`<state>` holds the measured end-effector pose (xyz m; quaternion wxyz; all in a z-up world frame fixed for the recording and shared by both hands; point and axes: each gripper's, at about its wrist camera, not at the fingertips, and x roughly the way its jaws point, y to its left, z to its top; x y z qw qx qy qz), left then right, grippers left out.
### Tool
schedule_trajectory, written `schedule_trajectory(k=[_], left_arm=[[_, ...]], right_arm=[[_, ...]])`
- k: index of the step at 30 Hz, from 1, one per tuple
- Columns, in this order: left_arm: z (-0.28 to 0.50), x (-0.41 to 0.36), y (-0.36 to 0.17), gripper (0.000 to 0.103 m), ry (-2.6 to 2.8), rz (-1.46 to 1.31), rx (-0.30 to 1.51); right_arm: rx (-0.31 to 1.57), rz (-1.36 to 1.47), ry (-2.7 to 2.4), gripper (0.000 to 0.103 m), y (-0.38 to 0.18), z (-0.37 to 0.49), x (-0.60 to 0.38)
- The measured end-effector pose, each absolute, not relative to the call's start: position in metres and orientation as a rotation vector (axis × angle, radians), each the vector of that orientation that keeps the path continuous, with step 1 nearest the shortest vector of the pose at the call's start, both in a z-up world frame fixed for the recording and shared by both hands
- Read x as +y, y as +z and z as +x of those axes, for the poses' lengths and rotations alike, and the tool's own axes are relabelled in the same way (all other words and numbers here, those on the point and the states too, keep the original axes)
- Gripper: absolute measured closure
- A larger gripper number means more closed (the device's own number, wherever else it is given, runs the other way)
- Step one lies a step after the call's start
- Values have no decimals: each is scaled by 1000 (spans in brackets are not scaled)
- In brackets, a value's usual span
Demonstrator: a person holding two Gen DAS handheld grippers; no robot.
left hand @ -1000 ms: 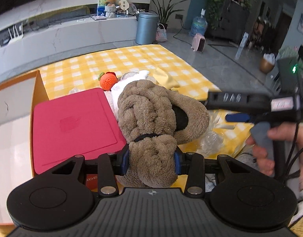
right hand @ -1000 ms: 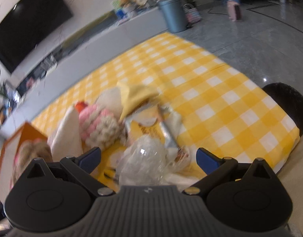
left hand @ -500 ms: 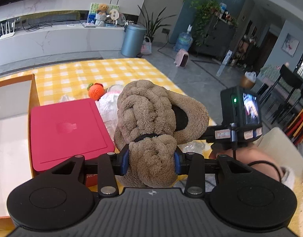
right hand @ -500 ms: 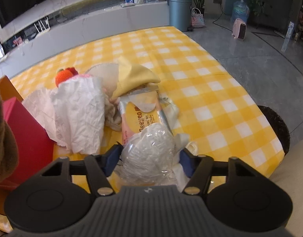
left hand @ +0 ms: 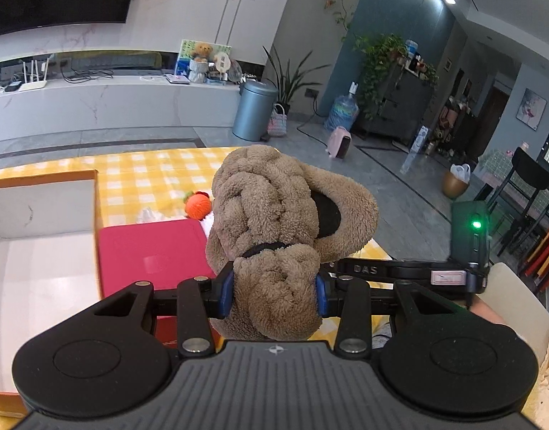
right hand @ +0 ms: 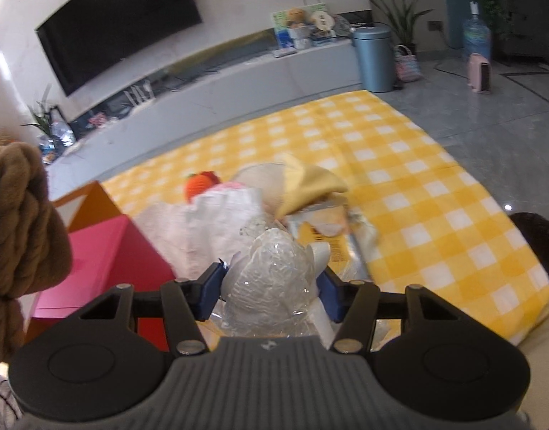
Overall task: Organize soft objects
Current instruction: 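Carry both items to the orange box and release the plush toy from the left tool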
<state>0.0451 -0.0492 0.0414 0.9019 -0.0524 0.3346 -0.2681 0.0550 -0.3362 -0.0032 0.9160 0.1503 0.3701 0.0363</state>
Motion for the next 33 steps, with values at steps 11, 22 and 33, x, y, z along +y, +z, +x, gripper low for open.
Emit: schedule_trajectory(k=[11,22,33], left_arm=[[39,10,51,55,-442,-171,629],[40,62,47,55,-263,-242,622],[41,106,32,55,-56,-272,643]], right_arm=[[671,393,282,47,26,40,-311],[671,543,445,47,54,36,-270],[644,557,513,47,81,53,-191]])
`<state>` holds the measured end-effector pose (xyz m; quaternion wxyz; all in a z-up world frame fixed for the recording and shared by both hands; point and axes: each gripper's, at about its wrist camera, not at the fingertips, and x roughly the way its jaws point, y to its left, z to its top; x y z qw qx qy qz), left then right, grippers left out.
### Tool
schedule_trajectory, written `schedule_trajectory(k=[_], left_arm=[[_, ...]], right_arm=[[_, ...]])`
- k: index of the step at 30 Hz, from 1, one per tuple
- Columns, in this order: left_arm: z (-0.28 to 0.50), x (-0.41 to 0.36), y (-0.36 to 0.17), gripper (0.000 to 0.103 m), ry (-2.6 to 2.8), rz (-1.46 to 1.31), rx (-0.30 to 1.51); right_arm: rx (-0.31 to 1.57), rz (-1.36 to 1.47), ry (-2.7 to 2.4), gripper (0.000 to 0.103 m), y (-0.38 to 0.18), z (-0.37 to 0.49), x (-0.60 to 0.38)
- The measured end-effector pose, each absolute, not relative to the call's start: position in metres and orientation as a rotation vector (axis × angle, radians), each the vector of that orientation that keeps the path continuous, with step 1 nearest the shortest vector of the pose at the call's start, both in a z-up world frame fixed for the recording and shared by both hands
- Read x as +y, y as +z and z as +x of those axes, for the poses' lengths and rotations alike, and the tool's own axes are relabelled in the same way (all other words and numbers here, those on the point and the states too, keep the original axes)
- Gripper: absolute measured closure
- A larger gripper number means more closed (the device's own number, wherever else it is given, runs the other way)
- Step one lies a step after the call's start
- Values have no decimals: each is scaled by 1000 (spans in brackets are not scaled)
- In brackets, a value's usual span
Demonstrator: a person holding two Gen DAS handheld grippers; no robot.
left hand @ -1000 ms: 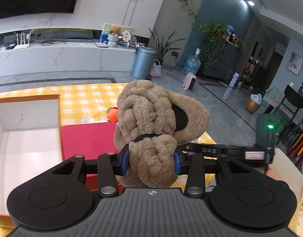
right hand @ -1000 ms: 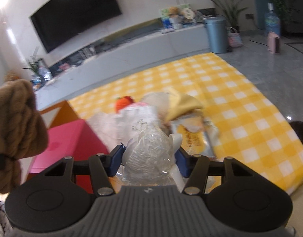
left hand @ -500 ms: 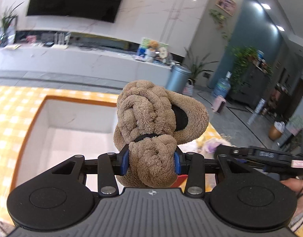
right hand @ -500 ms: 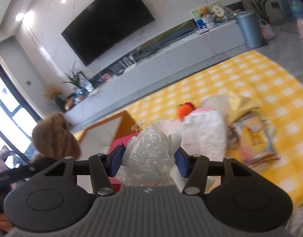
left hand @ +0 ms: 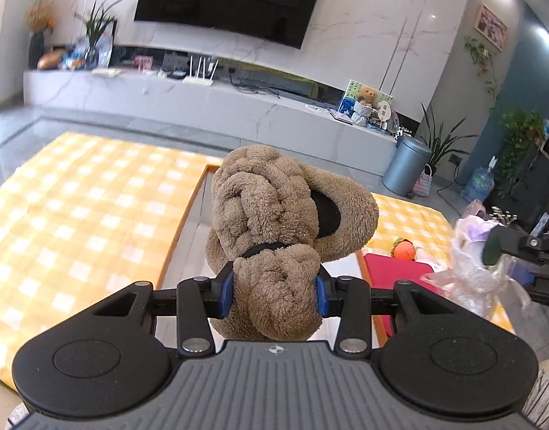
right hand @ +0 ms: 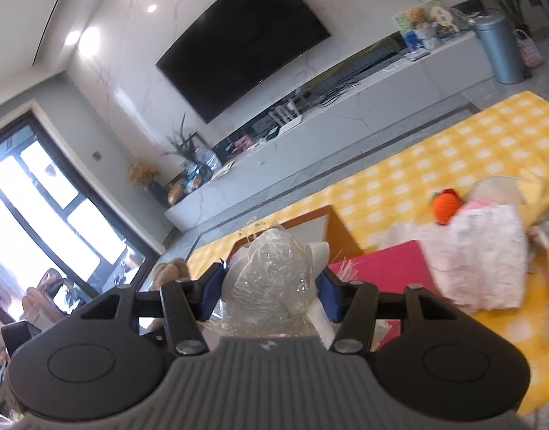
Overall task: Organize soft objects
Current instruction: 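Carry both items to the orange box and release the plush toy from the left tool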
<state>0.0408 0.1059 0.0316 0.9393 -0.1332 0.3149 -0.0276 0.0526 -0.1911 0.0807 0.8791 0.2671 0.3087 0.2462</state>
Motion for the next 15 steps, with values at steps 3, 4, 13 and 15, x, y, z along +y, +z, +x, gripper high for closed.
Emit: schedule_trajectory(k=[3,4,13,15], left_arm=[[44,113,24,55,-65,-260,662],[46,113,21,55,-64,-252,670],[60,107,-6,55,91,-97,791],[59,104,-8,55,113,-63,800]], right_arm=[[675,529,544,47,77,61,-163],[687,503,553,47,75,63,-153],[753,405,542,47,50,82,-91],[760,383,540,47,46,85,-82]])
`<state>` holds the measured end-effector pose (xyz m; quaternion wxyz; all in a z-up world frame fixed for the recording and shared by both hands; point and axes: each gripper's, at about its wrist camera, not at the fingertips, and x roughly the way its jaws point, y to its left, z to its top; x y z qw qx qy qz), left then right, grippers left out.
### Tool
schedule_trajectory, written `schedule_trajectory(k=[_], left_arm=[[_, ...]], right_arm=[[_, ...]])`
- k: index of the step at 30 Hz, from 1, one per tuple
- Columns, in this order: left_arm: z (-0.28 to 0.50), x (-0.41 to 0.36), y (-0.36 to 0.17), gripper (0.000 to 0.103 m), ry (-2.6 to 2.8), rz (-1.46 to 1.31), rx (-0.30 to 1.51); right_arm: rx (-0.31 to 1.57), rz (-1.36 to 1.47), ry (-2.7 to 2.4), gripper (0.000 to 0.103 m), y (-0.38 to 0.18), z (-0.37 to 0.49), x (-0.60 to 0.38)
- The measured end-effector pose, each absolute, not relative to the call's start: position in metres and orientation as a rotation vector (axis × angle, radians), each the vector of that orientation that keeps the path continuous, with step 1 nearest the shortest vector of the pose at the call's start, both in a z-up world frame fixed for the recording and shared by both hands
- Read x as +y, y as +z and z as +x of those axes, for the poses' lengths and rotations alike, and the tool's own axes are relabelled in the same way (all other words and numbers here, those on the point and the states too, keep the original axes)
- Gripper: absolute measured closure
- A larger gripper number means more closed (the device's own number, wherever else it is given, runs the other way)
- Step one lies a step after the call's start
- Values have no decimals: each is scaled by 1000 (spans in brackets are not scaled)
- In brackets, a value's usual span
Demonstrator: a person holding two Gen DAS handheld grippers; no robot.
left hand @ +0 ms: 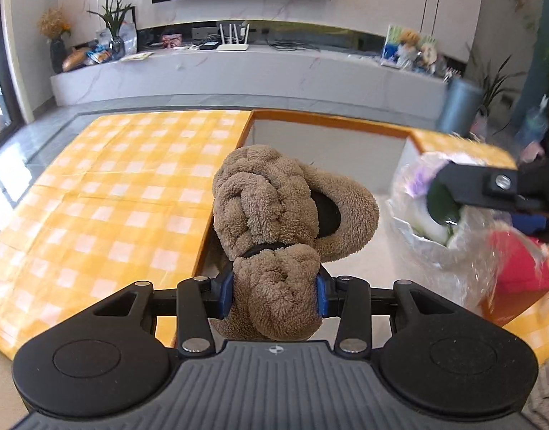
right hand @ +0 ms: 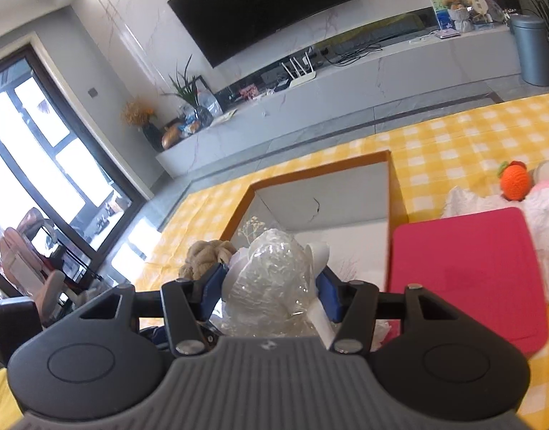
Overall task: Organize soft objects
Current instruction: 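Carry both items to the orange box and release the plush toy from the left tool, then lower the plastic bag into the orange box and open the right tool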
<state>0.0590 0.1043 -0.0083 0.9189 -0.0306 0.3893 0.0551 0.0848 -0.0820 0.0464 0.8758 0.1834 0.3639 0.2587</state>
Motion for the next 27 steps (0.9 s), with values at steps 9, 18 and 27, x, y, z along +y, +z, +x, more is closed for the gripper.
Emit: schedule_trajectory(k=[9,18,27], left_arm=[[62,98,-24,53,155,31,914],[49,85,-6,29,188,99,861],[19,130,40,10,230,-45,664]], right_arm=[[772,356,515,48,35,97,-66],[753,358,532,48,48,89,-71],[699,403,525,47,59,84,-76]])
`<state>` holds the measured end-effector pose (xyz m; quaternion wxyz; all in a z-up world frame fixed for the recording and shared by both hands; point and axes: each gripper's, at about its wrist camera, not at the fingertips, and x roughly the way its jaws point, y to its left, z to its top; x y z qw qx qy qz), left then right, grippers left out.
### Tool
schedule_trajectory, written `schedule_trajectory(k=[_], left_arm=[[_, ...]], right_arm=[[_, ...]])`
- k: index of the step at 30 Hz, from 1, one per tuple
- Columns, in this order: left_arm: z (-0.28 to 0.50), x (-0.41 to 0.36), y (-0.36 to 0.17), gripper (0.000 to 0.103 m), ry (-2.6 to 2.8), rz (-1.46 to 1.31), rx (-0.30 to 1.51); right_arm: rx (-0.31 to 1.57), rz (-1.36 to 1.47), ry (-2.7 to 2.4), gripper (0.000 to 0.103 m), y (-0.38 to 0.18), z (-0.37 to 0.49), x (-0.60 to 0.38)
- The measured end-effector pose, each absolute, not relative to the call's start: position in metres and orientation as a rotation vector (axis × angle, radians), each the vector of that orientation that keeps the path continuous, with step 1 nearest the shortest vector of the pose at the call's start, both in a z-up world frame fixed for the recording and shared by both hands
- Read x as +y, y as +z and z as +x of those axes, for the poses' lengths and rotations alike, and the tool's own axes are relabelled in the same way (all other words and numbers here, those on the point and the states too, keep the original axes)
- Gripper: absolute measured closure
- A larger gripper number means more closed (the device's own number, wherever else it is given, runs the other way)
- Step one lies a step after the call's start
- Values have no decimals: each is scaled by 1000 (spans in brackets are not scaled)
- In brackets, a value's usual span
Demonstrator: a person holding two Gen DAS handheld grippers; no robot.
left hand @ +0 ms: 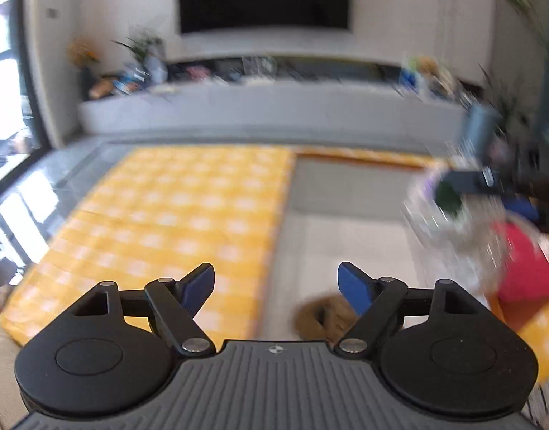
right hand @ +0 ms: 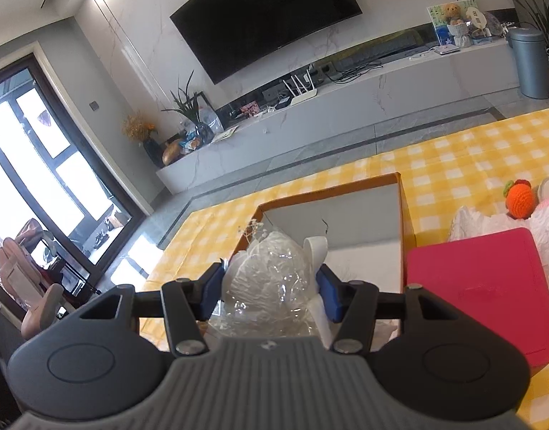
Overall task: Organize soft objects
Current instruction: 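Lower the plastic bag into the orange box and open the right tool, then move both tools back over the remaining pile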
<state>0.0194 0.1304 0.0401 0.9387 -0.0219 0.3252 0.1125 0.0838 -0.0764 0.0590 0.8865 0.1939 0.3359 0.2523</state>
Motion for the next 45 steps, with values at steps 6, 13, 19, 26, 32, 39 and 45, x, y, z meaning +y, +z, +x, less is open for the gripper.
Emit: schedule_trajectory(k=[6,13,19,26,32,39,45], left_arm=[[22,159,35,10,315,-84,663],[20,170,32,10,329,-127,673],[15,176,31,10,303,-176,677],[15,184,29,10,313,-213,690],[15,184,29,10,316,-232,695],[13,173,34,10,301,-178,663],[10,167,41,10,312,-154,614]], right_arm=[[774,279,449,47,30,91,-37],[836,-143,301,45,-13,103,26],[954,-23,376,43,-26,123,19],[1045,268,439,43,-31,134,-16],[943,3,406,47,-16,111,2],[914,-163,421,27,-22,101,22],[809,-206,457,6,-4,86,19]])
